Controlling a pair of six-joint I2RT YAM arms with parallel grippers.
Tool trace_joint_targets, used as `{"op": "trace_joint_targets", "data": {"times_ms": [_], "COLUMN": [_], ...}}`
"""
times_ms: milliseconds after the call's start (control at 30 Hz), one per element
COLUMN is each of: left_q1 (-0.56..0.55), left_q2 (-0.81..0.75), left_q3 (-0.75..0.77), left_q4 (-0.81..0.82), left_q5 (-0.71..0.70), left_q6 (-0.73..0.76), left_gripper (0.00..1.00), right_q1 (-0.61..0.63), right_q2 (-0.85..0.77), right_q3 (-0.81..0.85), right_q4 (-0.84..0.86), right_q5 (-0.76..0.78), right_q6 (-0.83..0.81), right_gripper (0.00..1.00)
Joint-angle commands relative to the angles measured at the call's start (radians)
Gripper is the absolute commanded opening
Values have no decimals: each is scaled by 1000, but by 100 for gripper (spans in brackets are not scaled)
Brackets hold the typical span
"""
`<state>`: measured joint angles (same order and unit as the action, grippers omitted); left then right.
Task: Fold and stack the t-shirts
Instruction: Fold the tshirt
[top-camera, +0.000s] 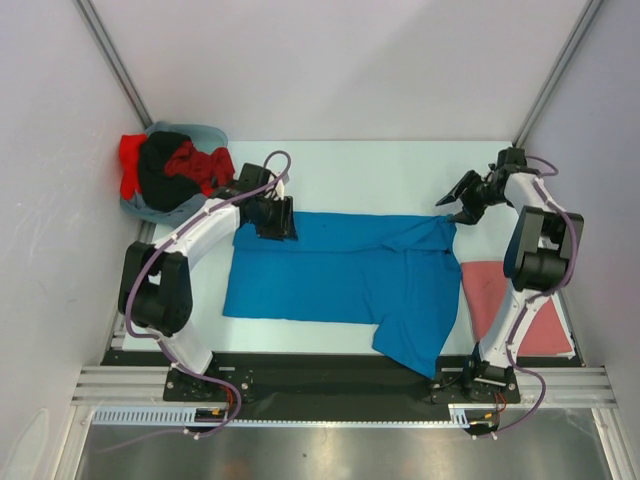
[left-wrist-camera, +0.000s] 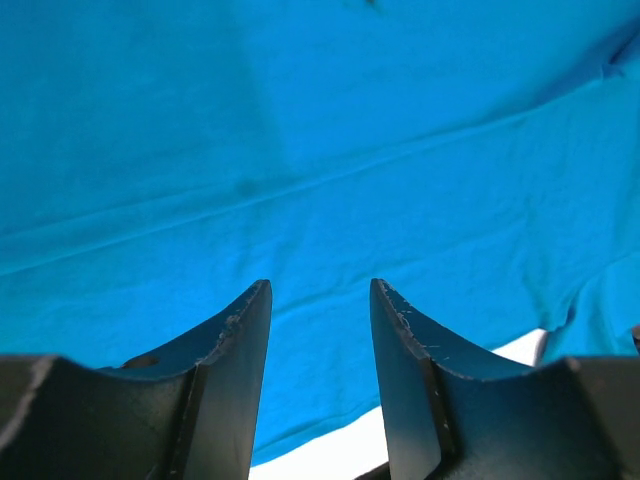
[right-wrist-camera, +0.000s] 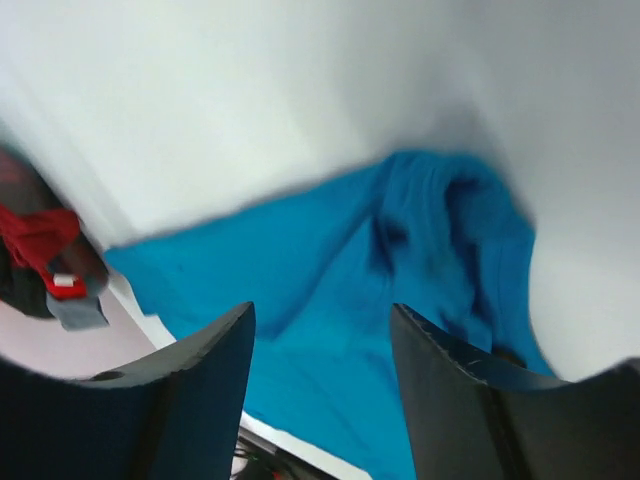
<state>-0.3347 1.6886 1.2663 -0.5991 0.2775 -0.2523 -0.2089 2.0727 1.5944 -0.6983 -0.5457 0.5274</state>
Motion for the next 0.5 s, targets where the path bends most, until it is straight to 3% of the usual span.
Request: {"op": "trace_joint_targets", "data": {"times_ms": [0,200,467], "left_q1": [-4,-4,-4], "left_q2": [-18,17,5], "left_q3": [-7,50,44], "left_q4": [18,2,-18], "left_q5": [43,74,89], "left_q6": [16,16,18], "left_gripper": [49,48,47], "right_q1": [14,101,166], "right_q2": [-173,-261,-186], "right_q3": [-97,-356,-350], "right_q4": [-50,163,279], "right_q5": [0,-85,-62], "right_q6": [-83,-60,-55], "right_gripper": [63,73,74]}}
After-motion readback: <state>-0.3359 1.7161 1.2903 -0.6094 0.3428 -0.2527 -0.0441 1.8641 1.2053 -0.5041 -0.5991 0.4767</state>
